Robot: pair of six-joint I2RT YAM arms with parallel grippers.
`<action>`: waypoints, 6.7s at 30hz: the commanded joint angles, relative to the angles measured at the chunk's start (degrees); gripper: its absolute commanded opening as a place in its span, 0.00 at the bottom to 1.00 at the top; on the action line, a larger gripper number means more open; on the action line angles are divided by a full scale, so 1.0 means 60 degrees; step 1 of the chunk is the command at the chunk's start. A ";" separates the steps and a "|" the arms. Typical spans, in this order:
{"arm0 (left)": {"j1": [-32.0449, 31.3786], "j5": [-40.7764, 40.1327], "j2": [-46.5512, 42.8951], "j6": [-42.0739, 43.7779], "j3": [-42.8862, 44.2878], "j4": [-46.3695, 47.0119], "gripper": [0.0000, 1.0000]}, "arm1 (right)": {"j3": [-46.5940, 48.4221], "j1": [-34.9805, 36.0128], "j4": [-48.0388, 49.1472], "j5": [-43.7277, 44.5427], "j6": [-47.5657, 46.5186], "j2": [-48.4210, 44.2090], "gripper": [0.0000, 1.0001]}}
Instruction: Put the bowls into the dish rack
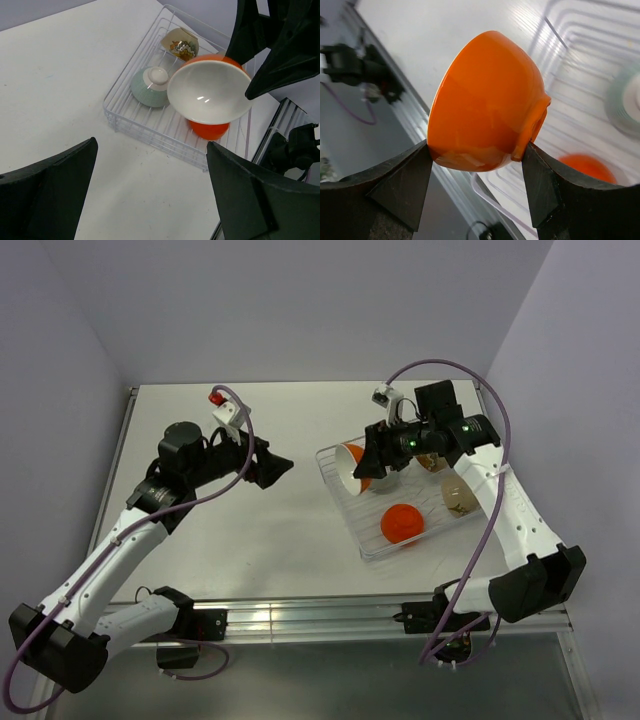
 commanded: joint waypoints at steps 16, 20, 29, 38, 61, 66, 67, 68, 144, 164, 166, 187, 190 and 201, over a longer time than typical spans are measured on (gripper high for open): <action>-0.0030 -0.0217 -0.0239 0.0051 0.0344 -0.0114 0.98 | -0.1317 -0.0488 -0.1898 0.5861 -0.2817 -0.0956 0.00; -0.0029 -0.0173 -0.0254 0.0139 0.0329 -0.0260 0.99 | -0.1581 -0.0561 -0.1912 0.6201 -0.2934 -0.1015 0.00; -0.0029 -0.0158 -0.0181 0.0139 0.0359 -0.0290 0.99 | -0.2196 -0.0591 -0.1737 0.6406 -0.3154 -0.0942 0.00; -0.0029 -0.0129 -0.0180 0.0110 0.0344 -0.0275 0.99 | -0.2255 -0.0576 -0.2059 0.5543 -0.3096 -0.0605 0.00; -0.0015 0.0077 -0.0005 0.0051 0.0417 -0.0216 0.99 | -0.1231 -0.0576 -0.3055 0.2496 -0.3110 0.0391 0.00; -0.0029 0.0062 0.0039 0.0110 0.0505 -0.0304 0.99 | -0.0981 -0.0591 -0.2515 0.3444 -0.2716 0.0289 0.00; -0.0030 0.0062 0.0039 0.0110 0.0491 -0.0304 0.99 | -0.0908 -0.0576 -0.2209 0.3940 -0.2671 0.0231 0.00; -0.0030 0.0062 0.0039 0.0125 0.0490 -0.0290 1.00 | -0.0864 -0.0562 -0.2075 0.4134 -0.2642 0.0158 0.00; -0.0030 -0.0538 0.0215 0.0286 0.0695 -0.0700 1.00 | -0.0775 0.0683 0.0313 0.7811 -0.1777 0.2017 0.00; -0.0015 -0.0568 -0.0019 0.0388 0.0476 -0.0554 0.99 | -0.2401 0.2001 0.1354 1.0038 -0.1338 0.1959 0.00; -0.0015 -0.0539 -0.0019 0.0403 0.0461 -0.0524 0.99 | -0.2416 0.2089 0.1223 1.0097 -0.1250 0.1973 0.00; -0.0015 -0.0539 -0.0019 0.0505 0.0447 -0.0524 0.99 | -0.2855 0.2354 0.0915 1.0772 -0.1235 0.2690 0.00; 0.0000 -0.0597 -0.0034 0.0564 0.0403 -0.0553 0.99 | -0.2943 0.2368 0.0959 1.0728 -0.1250 0.2837 0.06; -0.0015 -0.0685 -0.0093 0.0608 0.0373 -0.0554 1.00 | -0.2621 0.2368 0.0535 0.9908 -0.1162 0.2955 0.62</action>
